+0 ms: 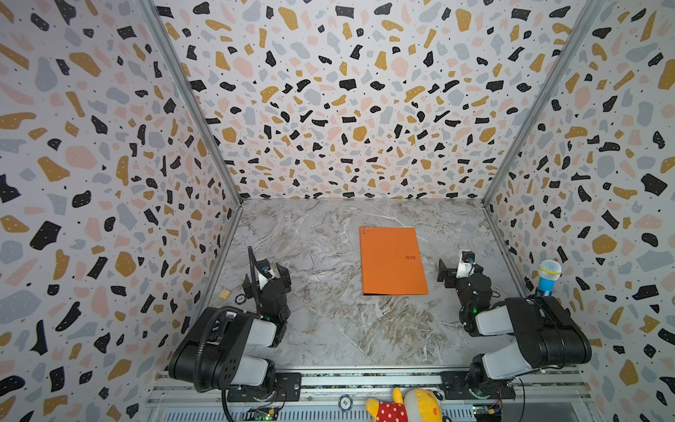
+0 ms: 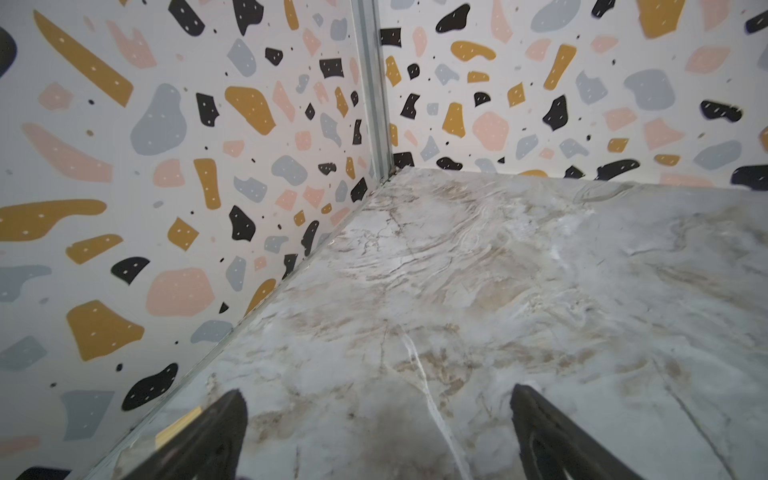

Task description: Put the files into the folder

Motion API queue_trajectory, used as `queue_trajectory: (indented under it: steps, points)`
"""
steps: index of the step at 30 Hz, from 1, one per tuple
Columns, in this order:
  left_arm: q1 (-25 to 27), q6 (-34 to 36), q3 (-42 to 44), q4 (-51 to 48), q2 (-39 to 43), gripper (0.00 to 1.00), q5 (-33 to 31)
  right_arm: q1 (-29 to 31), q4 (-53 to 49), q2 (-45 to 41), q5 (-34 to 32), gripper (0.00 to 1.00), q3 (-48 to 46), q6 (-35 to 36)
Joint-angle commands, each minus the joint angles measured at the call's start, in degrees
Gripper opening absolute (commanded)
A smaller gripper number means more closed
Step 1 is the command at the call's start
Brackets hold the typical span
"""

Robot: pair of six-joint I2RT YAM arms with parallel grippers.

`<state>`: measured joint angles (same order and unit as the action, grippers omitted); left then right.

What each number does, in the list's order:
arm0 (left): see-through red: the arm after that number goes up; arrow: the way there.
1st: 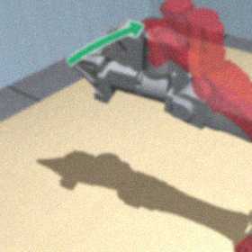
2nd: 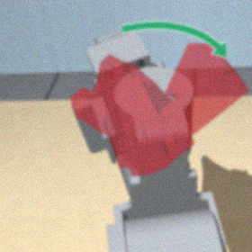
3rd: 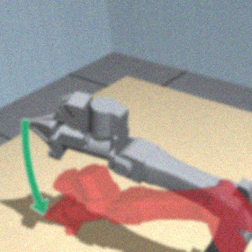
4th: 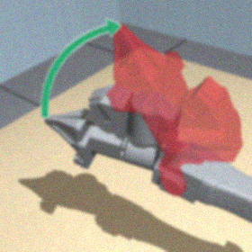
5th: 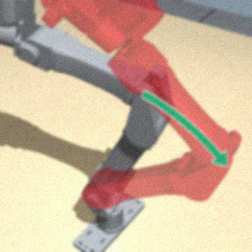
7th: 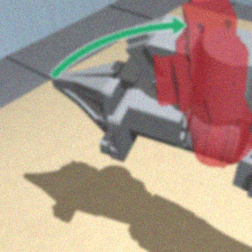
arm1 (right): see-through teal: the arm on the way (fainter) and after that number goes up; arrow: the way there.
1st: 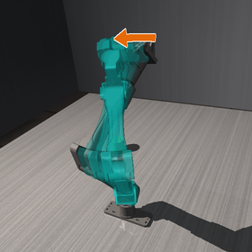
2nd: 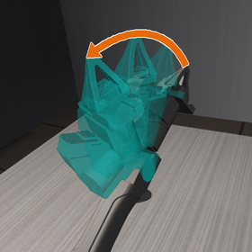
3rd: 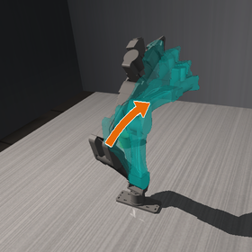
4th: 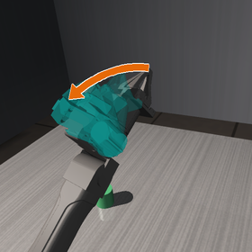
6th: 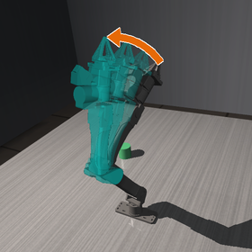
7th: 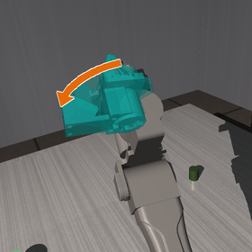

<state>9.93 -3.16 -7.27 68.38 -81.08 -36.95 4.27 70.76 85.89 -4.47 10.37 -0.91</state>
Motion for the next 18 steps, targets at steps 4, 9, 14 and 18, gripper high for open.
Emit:
queue_trajectory:
  steps: [4,9,14,18]
  points:
    - [-2.1,0.1,-1.4,2.7,0.4,0.99,7.7,0.4,1.1,-0.6,-0.9,0.99,0.9,0.8]
    - [-2.1,0.0,-1.5,2.0,0.7,0.99,7.8,0.4,1.0,-0.6,-0.9,0.99,0.9,0.9]
    - [-2.1,0.1,-1.6,2.0,0.7,1.0,7.7,0.4,1.0,-0.5,-0.8,0.99,0.9,0.9]
    - [-2.2,0.1,-1.5,2.0,0.7,0.99,7.7,0.5,0.7,-0.4,-0.9,0.99,1.3,0.9]
